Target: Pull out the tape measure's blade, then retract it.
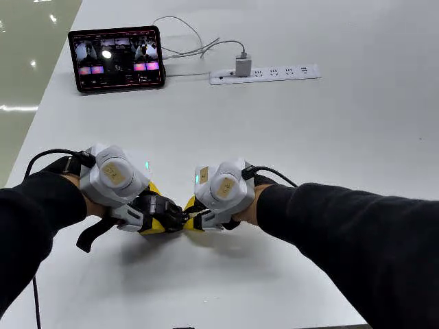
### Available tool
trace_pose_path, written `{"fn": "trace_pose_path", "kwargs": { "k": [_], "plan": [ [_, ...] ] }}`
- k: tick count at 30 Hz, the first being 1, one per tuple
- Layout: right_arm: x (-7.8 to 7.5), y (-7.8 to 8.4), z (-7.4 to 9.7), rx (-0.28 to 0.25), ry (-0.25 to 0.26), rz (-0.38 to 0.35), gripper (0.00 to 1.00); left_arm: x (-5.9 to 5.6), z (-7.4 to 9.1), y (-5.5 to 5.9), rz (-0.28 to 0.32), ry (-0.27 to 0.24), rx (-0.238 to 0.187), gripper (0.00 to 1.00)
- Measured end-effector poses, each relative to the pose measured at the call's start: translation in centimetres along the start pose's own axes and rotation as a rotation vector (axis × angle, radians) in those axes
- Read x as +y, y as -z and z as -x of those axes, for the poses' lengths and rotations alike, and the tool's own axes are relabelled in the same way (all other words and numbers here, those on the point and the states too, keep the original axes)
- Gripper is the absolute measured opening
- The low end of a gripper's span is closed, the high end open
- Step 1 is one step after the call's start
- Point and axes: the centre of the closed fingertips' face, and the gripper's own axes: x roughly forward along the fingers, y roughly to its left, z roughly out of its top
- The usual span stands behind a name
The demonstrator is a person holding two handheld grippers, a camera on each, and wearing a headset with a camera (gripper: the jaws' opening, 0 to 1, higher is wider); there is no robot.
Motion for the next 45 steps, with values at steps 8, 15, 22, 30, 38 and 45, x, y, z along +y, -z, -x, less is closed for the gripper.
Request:
{"fn": "trace_pose_path", "kwargs": {
  "k": [8,15,22,30,38,45],
  "plan": [
    [0.0,0.2,0.2,0.015,-0.004,0.015,0.08,0.0,0.2,0.1,-0.008,-0.011,-0.007,0.32],
    [0.0,0.2,0.3,0.018,0.005,0.013,0.08,0.1,0.2,0.1,-0.008,-0.008,-0.012,0.32],
    [-0.1,0.5,0.6,0.023,0.006,0.003,0.08,0.1,0.2,0.1,-0.004,-0.005,-0.015,0.32],
    [0.0,1.0,0.9,0.026,0.009,-0.008,0.08,0.1,0.2,0.2,-0.003,-0.005,-0.015,0.32],
    [0.0,1.2,1.2,0.030,0.014,-0.011,0.08,0.2,0.1,0.2,-0.003,-0.006,-0.015,0.32],
    [-0.1,1.3,1.3,0.039,0.015,-0.008,0.09,0.2,0.1,0.1,0.004,-0.009,-0.022,0.32]
  ]
}}
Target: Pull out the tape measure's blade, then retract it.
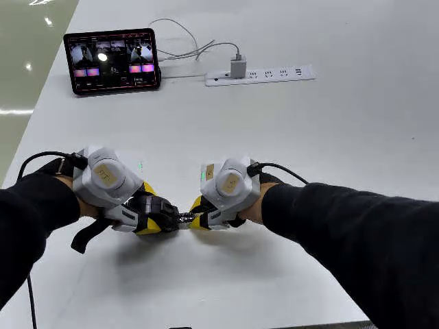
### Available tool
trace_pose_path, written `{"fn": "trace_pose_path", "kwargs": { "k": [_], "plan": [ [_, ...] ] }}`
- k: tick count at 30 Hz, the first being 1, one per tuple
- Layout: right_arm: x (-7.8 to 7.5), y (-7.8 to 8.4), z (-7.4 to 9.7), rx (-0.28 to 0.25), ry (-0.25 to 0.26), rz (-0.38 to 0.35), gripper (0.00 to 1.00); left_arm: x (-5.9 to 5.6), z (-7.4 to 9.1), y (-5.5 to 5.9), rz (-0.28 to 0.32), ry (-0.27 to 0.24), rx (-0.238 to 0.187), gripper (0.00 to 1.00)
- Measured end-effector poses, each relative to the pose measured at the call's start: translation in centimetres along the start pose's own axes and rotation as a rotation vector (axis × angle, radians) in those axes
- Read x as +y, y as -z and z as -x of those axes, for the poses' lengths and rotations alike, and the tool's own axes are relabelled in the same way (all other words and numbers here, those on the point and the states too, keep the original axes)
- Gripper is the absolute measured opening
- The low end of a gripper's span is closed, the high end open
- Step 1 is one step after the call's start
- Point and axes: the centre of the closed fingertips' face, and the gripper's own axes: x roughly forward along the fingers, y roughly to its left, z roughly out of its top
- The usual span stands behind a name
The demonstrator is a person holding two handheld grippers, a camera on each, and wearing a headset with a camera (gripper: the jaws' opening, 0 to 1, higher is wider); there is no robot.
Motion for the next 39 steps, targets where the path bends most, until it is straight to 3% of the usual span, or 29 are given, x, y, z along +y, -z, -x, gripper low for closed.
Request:
{"fn": "trace_pose_path", "kwargs": {
  "k": [10,15,22,39],
  "plan": [
    [-0.1,-0.2,-0.3,-0.002,-0.009,-0.017,0.11,0.1,0.0,-0.2,0.001,-0.003,-0.007,0.32],
    [-0.2,-0.5,-0.9,-0.024,0.012,-0.014,0.11,0.1,0.0,-0.2,0.004,-0.007,-0.009,0.32],
    [0.0,-0.3,-0.6,-0.023,0.010,0.034,0.10,0.1,0.0,-0.1,0.004,-0.005,-0.012,0.32],
    [0.0,0.7,0.3,-0.017,0.018,0.008,0.09,0.0,0.0,-0.2,0.013,-0.010,-0.019,0.32]
  ]
}}
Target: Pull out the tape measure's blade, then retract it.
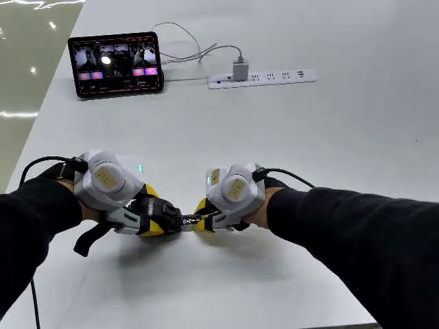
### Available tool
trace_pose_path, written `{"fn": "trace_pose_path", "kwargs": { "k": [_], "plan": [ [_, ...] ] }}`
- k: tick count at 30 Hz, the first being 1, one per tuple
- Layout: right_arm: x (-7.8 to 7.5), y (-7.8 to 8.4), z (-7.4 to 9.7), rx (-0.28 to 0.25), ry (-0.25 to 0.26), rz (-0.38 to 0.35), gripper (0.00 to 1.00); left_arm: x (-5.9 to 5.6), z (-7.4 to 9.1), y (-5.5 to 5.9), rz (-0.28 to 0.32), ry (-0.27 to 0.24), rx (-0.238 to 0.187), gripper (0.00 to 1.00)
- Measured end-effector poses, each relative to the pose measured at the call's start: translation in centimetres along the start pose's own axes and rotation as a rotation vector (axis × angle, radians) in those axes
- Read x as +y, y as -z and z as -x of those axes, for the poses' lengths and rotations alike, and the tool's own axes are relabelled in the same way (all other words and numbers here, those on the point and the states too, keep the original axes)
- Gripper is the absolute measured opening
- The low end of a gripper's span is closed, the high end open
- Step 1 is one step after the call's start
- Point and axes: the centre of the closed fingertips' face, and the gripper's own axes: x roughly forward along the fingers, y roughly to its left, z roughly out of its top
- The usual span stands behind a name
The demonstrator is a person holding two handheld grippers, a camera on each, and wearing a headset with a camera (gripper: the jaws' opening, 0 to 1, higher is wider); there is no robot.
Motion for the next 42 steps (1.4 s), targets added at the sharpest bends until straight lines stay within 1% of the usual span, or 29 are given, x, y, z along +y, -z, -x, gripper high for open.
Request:
{"fn": "trace_pose_path", "kwargs": {
  "k": [5,15,20,31,42],
  "plan": [
    [-0.1,0.2,0.2,-0.001,0.000,0.002,0.09,0.0,0.0,0.0,0.000,-0.001,0.002,0.32],
    [-0.2,0.6,0.7,-0.005,0.004,-0.026,0.09,0.0,0.0,0.0,0.001,-0.003,0.000,0.32],
    [-0.3,0.9,1.0,-0.017,0.007,-0.045,0.09,0.0,0.0,0.0,0.003,-0.003,0.002,0.32],
    [-0.3,1.3,1.3,-0.003,0.006,-0.017,0.09,0.1,0.0,0.1,-0.002,-0.004,-0.002,0.32],
    [-0.4,1.8,1.8,0.001,0.003,-0.019,0.09,0.1,0.0,0.0,-0.012,-0.001,-0.002,0.32]
  ]
}}
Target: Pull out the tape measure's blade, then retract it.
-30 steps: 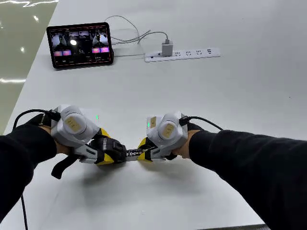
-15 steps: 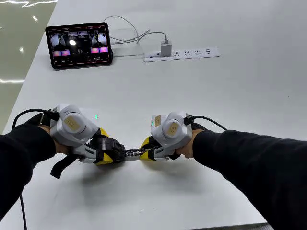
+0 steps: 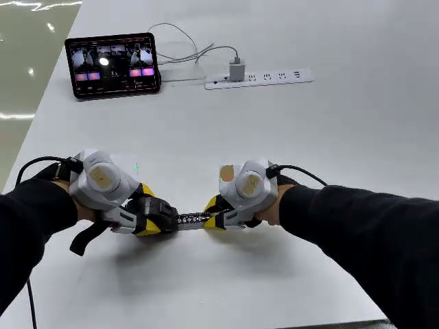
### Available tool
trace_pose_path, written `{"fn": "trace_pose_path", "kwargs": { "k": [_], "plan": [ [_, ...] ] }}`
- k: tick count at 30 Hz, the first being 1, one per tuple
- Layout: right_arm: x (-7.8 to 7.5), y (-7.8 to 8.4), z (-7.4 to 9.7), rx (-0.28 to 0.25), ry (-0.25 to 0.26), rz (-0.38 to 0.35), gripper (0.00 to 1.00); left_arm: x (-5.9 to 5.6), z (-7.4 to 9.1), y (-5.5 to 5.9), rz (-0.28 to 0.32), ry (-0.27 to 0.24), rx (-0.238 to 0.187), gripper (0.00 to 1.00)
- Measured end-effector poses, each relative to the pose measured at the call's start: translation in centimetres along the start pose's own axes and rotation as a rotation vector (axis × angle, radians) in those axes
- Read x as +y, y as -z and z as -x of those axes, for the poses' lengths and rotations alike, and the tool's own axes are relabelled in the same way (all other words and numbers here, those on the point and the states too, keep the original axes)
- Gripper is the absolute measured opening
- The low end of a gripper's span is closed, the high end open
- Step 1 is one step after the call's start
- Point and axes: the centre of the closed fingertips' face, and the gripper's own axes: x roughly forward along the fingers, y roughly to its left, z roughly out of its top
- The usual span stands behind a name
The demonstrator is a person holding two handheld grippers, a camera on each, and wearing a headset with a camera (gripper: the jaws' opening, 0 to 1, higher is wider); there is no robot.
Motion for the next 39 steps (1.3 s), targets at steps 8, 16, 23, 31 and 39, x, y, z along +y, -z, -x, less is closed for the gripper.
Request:
{"fn": "trace_pose_path", "kwargs": {
  "k": [8,16,23,31,39],
  "plan": [
    [0.06,0.33,0.21,0.006,-0.005,-0.003,0.09,-0.08,-0.03,-0.06,0.004,0.006,-0.006,0.31],
    [0.12,0.59,0.47,0.002,-0.002,-0.015,0.09,-0.11,-0.07,-0.08,0.001,0.001,-0.008,0.31],
    [0.14,0.70,0.53,0.006,-0.006,-0.024,0.09,-0.13,-0.07,-0.13,-0.001,-0.002,-0.009,0.31],
    [0.03,0.88,0.73,0.006,-0.006,-0.043,0.09,-0.08,-0.06,-0.16,0.003,-0.003,-0.006,0.31],
    [0.14,1.01,0.86,0.007,-0.004,-0.036,0.09,-0.09,-0.10,-0.14,0.000,0.000,-0.001,0.31]
  ]
}}
